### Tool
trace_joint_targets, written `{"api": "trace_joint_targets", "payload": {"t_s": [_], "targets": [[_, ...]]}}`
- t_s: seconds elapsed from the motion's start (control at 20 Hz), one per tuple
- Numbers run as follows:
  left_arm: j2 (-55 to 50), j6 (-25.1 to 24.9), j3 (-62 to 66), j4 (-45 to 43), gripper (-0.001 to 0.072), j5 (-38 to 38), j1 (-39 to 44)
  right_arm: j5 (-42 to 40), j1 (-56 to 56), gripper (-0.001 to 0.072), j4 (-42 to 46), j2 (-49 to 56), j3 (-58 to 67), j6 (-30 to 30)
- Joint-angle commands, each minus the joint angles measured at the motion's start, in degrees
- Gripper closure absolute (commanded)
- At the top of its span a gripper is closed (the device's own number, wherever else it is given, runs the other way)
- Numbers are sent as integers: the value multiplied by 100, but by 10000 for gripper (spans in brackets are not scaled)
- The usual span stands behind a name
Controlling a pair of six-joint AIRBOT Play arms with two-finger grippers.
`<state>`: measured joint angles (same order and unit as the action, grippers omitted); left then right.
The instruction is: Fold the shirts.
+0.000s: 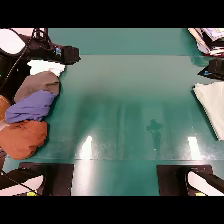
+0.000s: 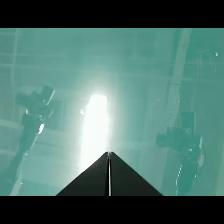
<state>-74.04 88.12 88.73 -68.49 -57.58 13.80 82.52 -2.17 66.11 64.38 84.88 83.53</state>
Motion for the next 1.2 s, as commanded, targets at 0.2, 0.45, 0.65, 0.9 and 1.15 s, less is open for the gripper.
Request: {"api": "trace_joint_targets", "payload": {"t_s": [0.2,0.45,0.65,0.9,1.15], "targets": [[0,-2,7,-2,686,15,-2,-4,15,695,-7,0,7,-4],[0,-2,7,-2,686,15,-2,-4,17,695,-7,2,7,-4],[0,-20,4,-13,686,79,-2,-4,15,695,-7,2,7,-4],[-120,184,2,-2249,202,1158,-15,-4,17,695,-9,4,7,-2],[-1121,750,7,-3180,201,1545,-901,2,17,695,-13,7,7,-2]]}}
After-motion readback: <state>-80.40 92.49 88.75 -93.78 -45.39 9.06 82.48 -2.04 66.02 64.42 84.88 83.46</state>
